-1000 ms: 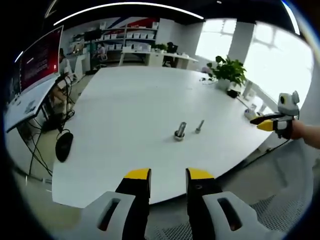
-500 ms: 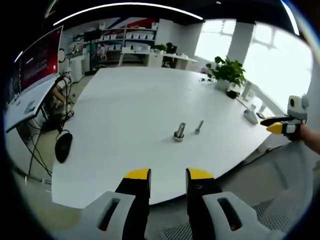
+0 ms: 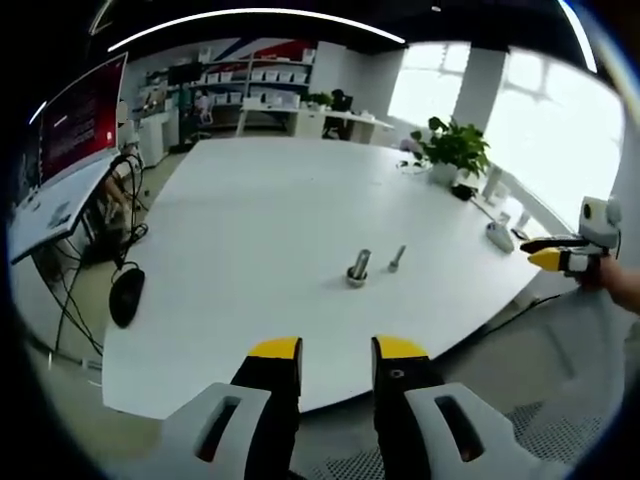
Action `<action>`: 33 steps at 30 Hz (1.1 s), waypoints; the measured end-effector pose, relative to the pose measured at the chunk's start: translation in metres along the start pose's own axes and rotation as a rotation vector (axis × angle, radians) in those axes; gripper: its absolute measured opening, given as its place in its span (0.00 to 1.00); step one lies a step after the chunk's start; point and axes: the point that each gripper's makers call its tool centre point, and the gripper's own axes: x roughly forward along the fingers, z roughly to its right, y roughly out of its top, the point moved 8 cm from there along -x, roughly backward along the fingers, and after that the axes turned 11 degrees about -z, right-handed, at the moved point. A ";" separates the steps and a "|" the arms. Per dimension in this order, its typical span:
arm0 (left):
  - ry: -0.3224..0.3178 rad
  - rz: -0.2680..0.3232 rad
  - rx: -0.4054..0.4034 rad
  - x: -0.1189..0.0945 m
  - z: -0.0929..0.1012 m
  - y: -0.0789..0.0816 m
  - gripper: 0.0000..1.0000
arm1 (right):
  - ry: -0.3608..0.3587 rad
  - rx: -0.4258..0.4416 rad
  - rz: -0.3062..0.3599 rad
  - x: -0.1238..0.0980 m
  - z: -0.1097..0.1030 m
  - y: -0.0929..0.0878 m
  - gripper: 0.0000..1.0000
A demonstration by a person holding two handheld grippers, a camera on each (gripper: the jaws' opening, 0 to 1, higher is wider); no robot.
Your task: Place the washer onto the threaded stud by aligning its center hole with the stud, sliding it down to the base, and recovering from edge contact or off-axis alignment until the washer reaches the visible bottom stop.
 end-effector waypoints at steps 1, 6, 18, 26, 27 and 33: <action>0.000 0.000 0.001 0.000 0.000 0.000 0.25 | -0.002 0.001 -0.007 0.000 -0.001 -0.001 0.31; -0.003 -0.004 -0.002 0.001 -0.002 -0.001 0.25 | -0.016 0.013 -0.027 -0.001 0.000 -0.003 0.31; -0.001 0.005 -0.004 0.001 -0.001 0.001 0.25 | -0.009 0.088 -0.068 0.006 0.006 -0.014 0.30; 0.001 0.003 -0.012 0.001 -0.002 0.001 0.23 | -0.015 0.108 -0.047 0.005 0.008 -0.012 0.30; 0.001 0.000 -0.010 0.002 -0.002 0.001 0.23 | -0.013 0.099 -0.056 0.006 0.008 -0.013 0.30; 0.004 0.001 -0.010 0.001 0.000 0.001 0.23 | -0.014 0.123 -0.047 0.004 0.010 -0.015 0.28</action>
